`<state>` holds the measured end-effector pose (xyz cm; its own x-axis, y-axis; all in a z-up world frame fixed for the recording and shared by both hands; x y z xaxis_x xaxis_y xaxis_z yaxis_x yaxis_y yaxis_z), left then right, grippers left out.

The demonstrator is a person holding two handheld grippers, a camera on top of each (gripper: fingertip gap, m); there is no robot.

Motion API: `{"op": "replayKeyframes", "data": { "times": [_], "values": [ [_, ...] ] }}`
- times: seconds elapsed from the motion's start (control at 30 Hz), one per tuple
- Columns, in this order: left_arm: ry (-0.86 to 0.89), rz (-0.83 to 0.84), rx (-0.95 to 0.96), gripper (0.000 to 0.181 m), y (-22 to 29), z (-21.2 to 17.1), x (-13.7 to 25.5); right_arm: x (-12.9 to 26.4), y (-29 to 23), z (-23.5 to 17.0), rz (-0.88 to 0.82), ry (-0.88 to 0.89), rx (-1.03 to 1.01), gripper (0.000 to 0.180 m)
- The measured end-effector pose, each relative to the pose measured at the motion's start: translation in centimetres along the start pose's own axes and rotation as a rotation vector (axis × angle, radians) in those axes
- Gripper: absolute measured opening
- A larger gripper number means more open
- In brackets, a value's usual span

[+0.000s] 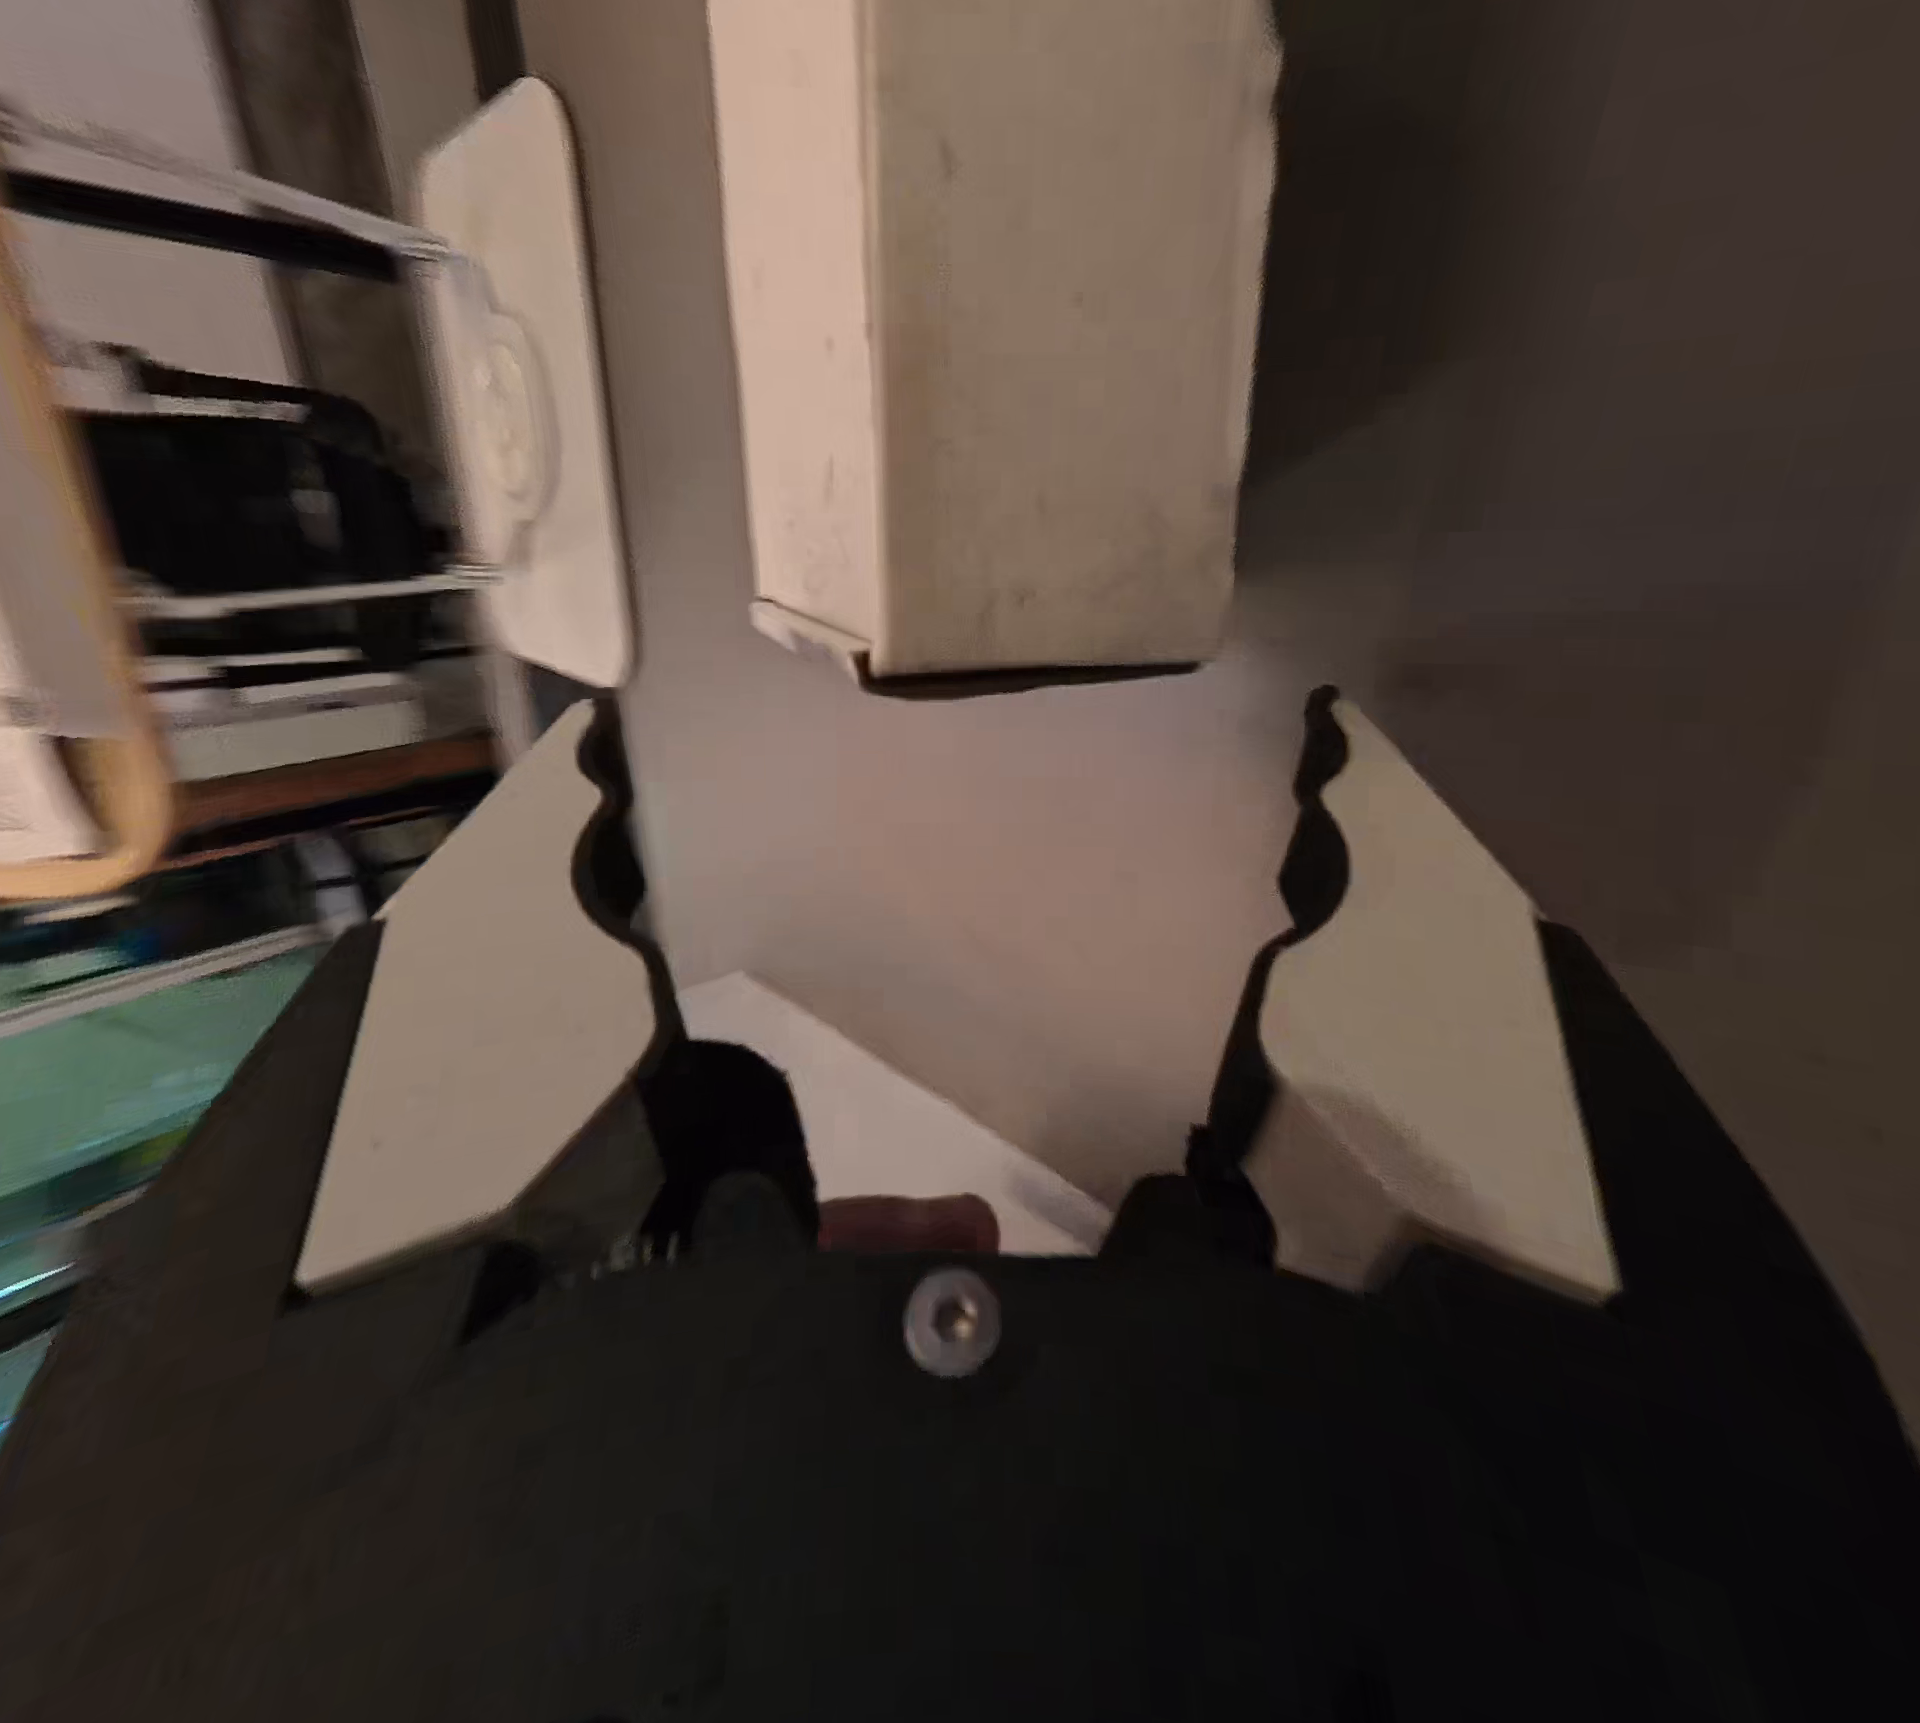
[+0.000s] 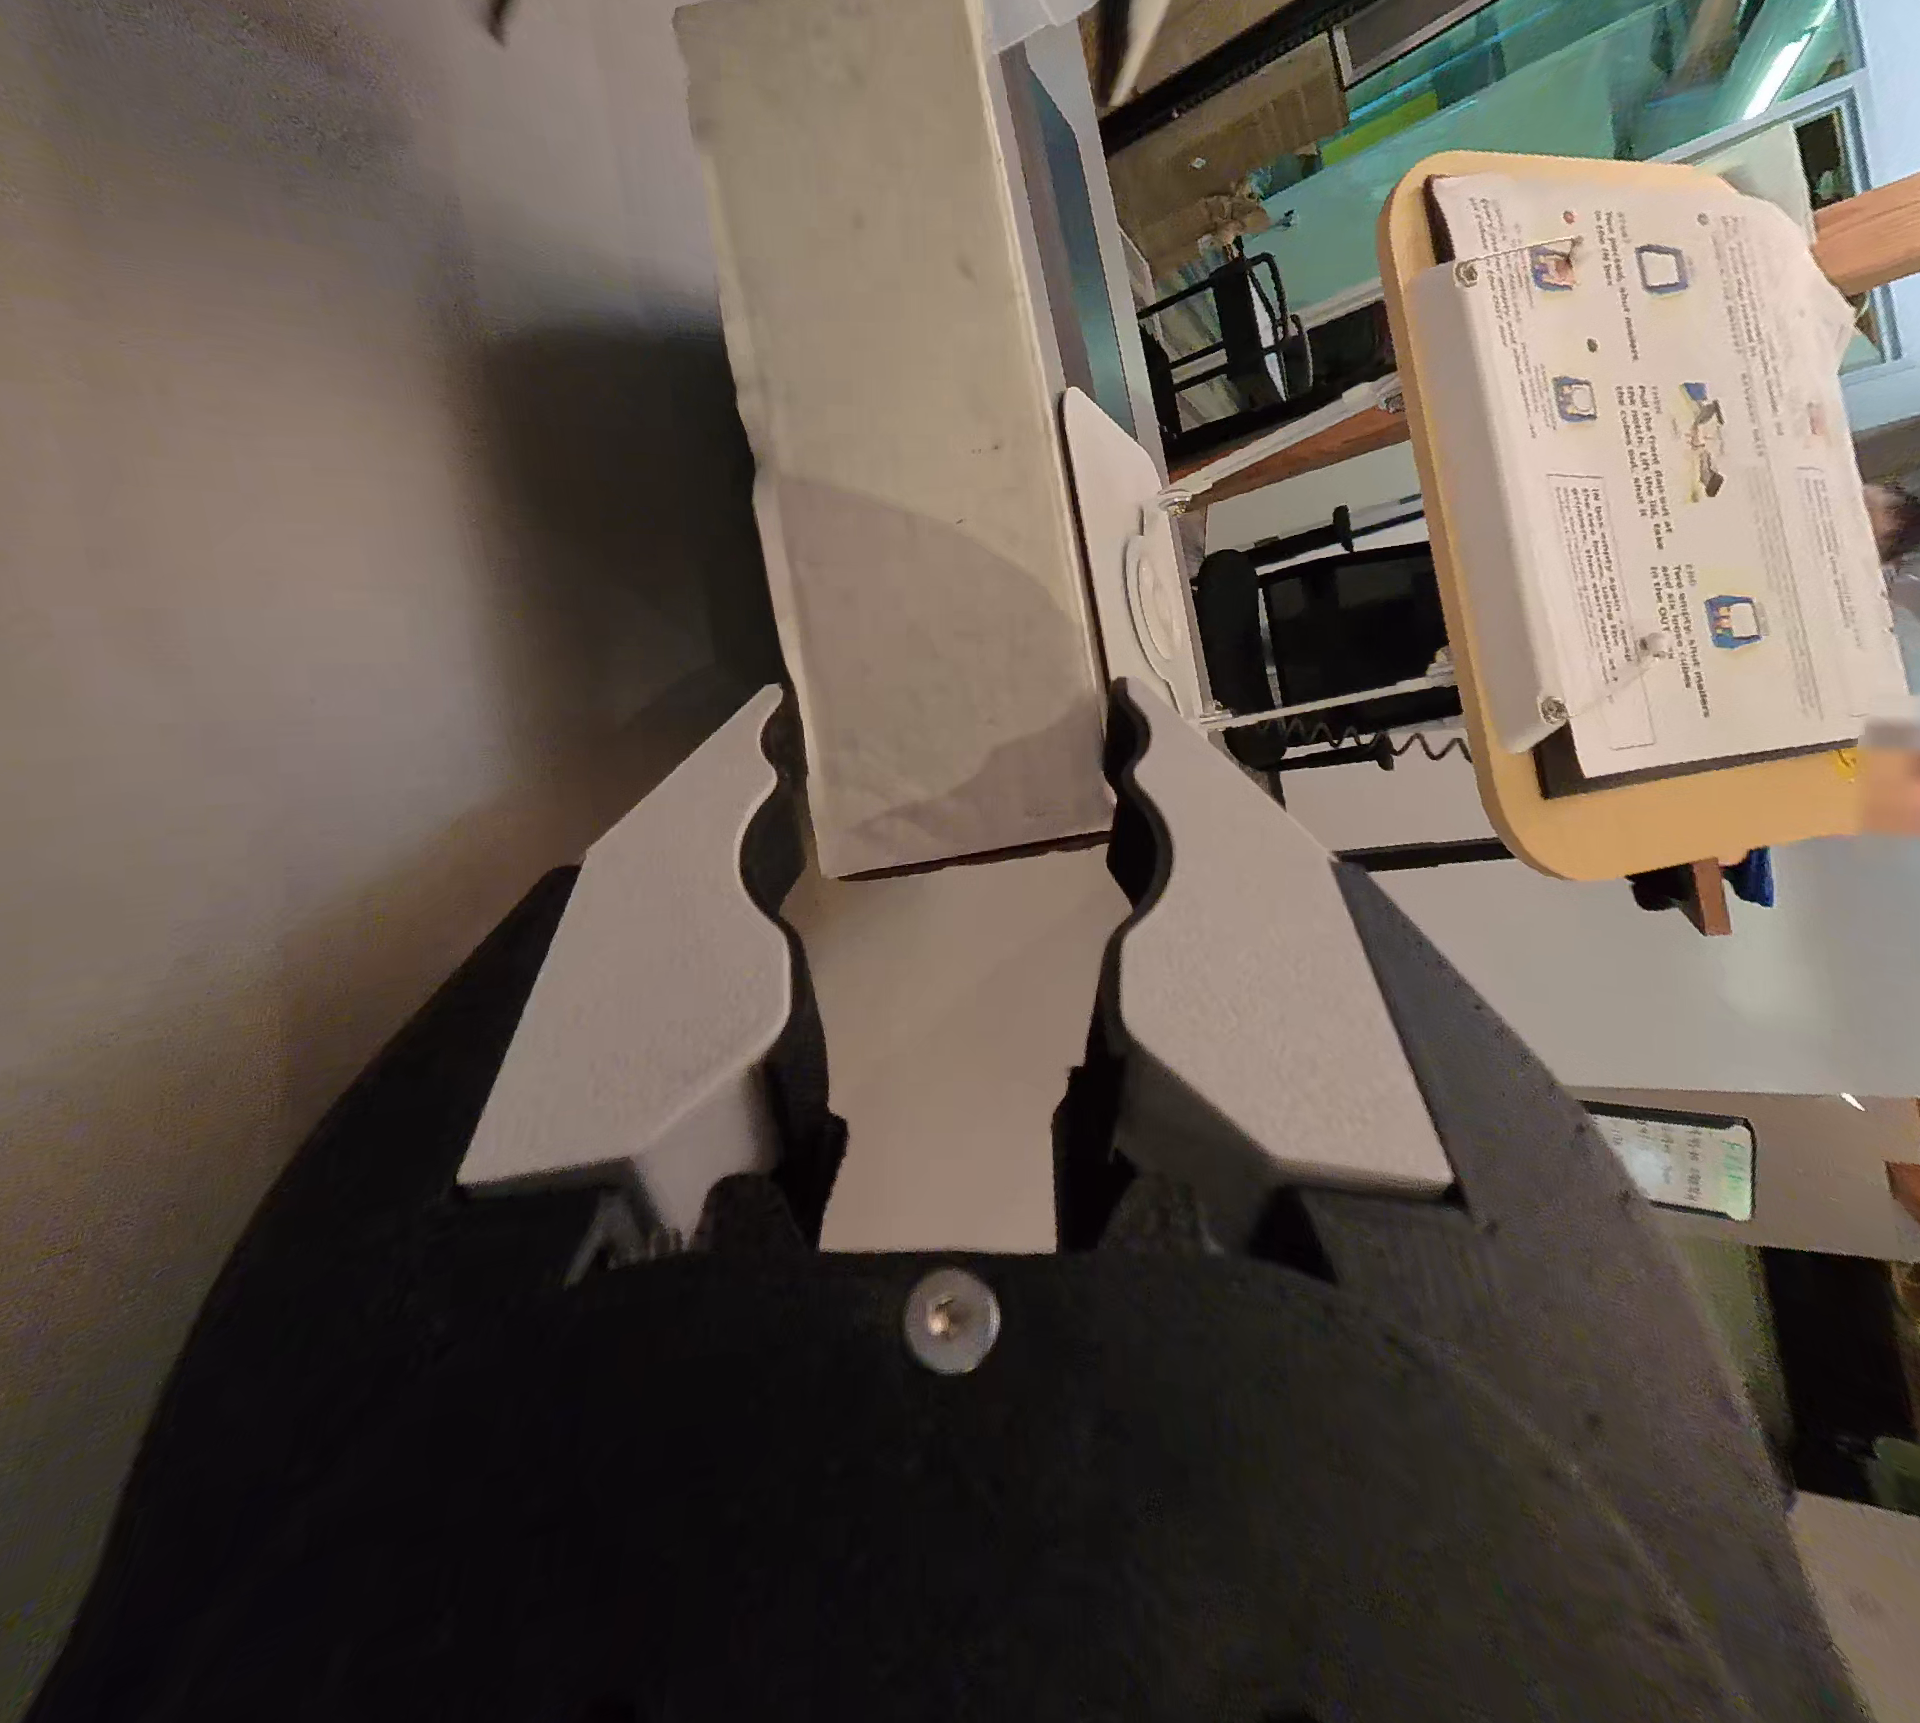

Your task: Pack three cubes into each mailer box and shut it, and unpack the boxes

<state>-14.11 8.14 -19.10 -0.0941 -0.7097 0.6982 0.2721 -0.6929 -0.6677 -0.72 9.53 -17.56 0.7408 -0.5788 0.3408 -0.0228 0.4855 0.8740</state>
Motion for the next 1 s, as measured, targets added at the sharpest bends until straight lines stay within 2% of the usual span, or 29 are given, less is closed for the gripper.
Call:
{"op": "replayKeyframes", "data": {
  "times": [0.03,0.1,0.17,0.27,0.33,0.5,0.63,0.73,0.93,1.0],
  "values": [
    [0.02,0.066,-0.042,0.124,-0.4,0.4,-0.2,0.1,0.0,0.0,0.005,0.005,-0.002,0.056],
    [0.073,0.018,-0.026,0.113,1.0,1.7,-0.5,0.4,-0.1,0.1,0.015,0.019,-0.01,0.056],
    [0.082,0.08,-0.075,0.112,0.9,2.4,-1.0,0.8,0.0,0.2,0.027,0.034,-0.026,0.056],
    [0.164,0.114,-0.059,0.094,0.9,4.3,-1.3,1.2,-0.1,0.4,0.045,0.068,-0.041,0.057],
    [0.213,0.14,-0.082,0.074,1.1,5.3,-1.4,1.5,-0.1,0.5,0.054,0.081,-0.046,0.057],
    [0.232,0.156,-0.049,0.072,1.3,5.7,-2.0,1.6,0.1,-0.2,0.034,0.038,-0.005,0.057],
    [0.219,0.103,-0.037,0.072,1.1,5.7,-2.0,2.4,0.5,1.1,-0.004,0.061,0.054,0.053],
    [0.218,0.072,-0.032,0.072,0.9,5.7,-2.0,2.3,0.2,1.8,-0.01,0.067,0.093,0.043],
    [0.213,0.017,-0.018,0.072,0.6,5.6,-2.0,2.2,-0.7,2.2,-0.002,0.042,0.189,0.006],
    [0.216,0.006,-0.015,0.069,0.6,5.6,-2.0,2.2,-0.7,2.3,-0.012,0.053,0.191,0.003]
  ]
}}
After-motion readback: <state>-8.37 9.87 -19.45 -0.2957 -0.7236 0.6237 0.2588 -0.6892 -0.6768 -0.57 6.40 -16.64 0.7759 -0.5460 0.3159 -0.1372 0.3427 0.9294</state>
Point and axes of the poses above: each gripper's, where its closed fingertips meet, x back along the fingers, z out of its top, y = z × x across the jaws, the point moved 1 cm from there along x, back along the fingers, and after that the axes turned 5 degrees about x, right-handed, at the moved point
